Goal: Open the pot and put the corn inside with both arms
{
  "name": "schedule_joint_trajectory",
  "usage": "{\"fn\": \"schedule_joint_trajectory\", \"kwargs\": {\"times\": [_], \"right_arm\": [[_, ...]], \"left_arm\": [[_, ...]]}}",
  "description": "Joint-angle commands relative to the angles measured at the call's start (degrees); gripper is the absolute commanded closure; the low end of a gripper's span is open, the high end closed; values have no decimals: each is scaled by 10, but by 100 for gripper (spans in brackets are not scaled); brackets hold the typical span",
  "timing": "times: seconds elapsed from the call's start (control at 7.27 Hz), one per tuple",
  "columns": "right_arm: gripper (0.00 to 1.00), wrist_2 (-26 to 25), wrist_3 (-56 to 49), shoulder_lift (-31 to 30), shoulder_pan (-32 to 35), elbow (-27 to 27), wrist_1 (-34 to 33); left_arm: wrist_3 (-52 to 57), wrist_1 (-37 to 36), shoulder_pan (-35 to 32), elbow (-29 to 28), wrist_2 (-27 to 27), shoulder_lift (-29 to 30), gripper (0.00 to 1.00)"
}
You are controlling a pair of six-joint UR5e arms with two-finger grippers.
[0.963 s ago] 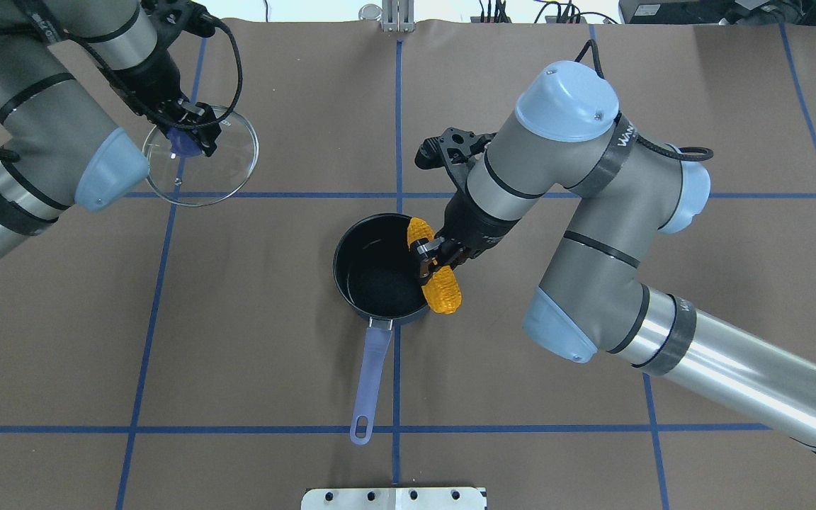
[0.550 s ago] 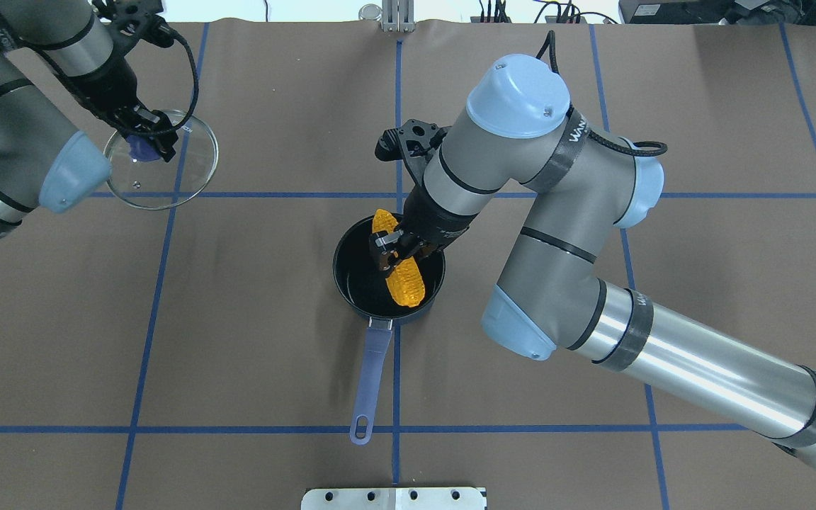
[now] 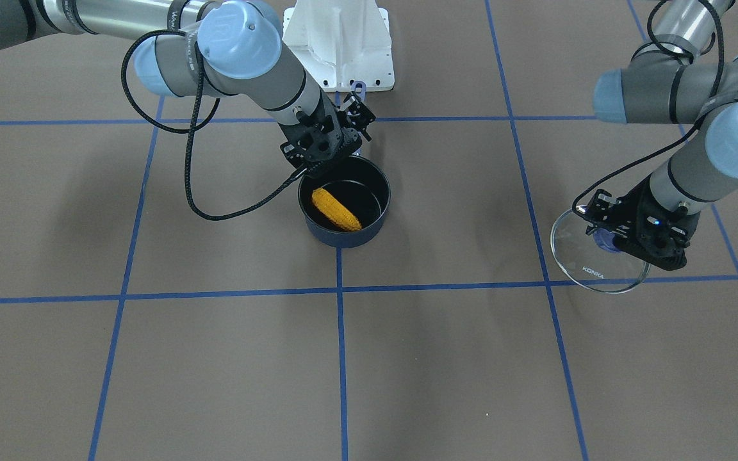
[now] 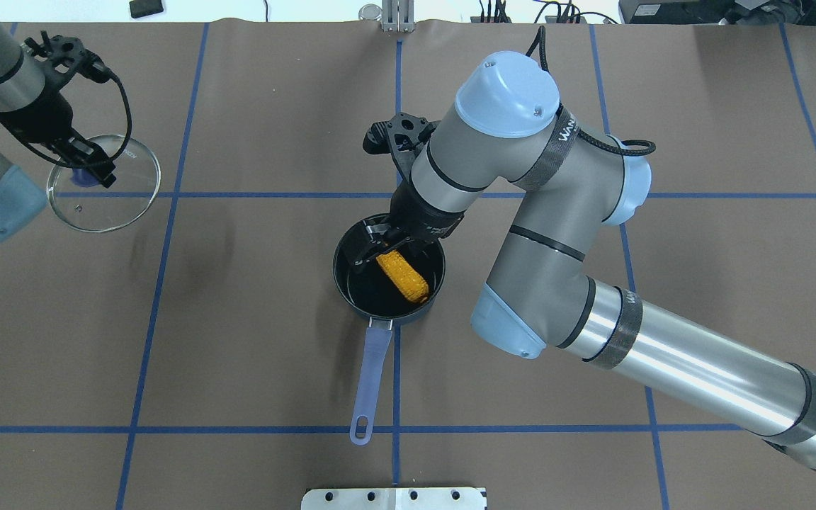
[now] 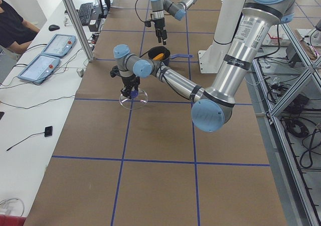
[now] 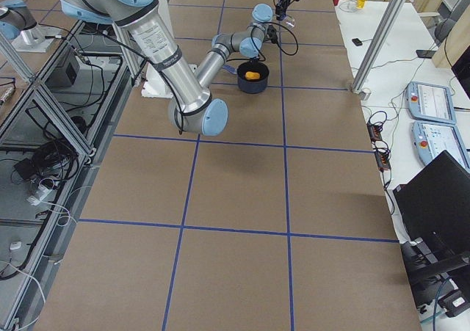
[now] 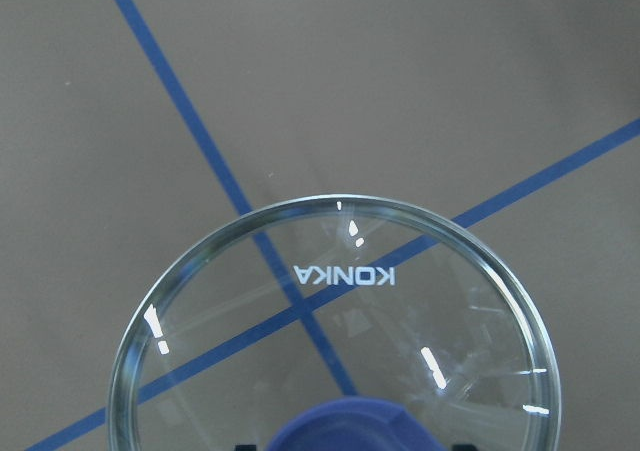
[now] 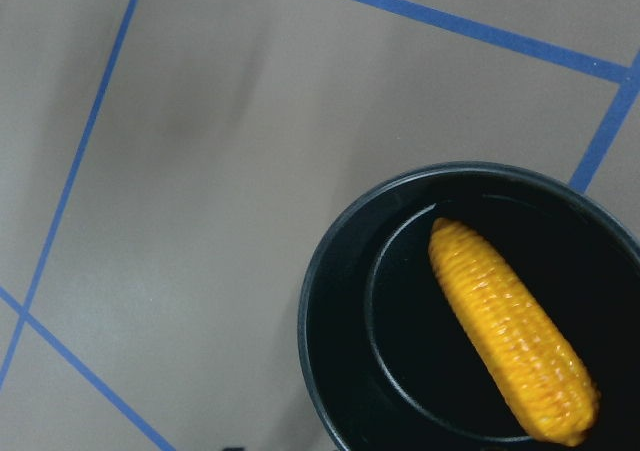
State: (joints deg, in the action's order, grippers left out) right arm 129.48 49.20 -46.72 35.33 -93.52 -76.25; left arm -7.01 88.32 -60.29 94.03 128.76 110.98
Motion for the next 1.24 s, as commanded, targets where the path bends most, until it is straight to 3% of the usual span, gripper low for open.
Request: {"fn": "schedule_joint_trajectory", "kwargs": {"times": [0.0,0.83,1.1], "right_arm": [[0,0,-2,-1,23,0,0],[0,9,-22,-51,109,-3,-5],[0,9,-22,-80,113,-30,-3]], "left_arm": [[3,19,-1,0,12,-36,31],[2,18,8,-24,13,-51,28],[2,19,11,-28,14,-50,28]]}}
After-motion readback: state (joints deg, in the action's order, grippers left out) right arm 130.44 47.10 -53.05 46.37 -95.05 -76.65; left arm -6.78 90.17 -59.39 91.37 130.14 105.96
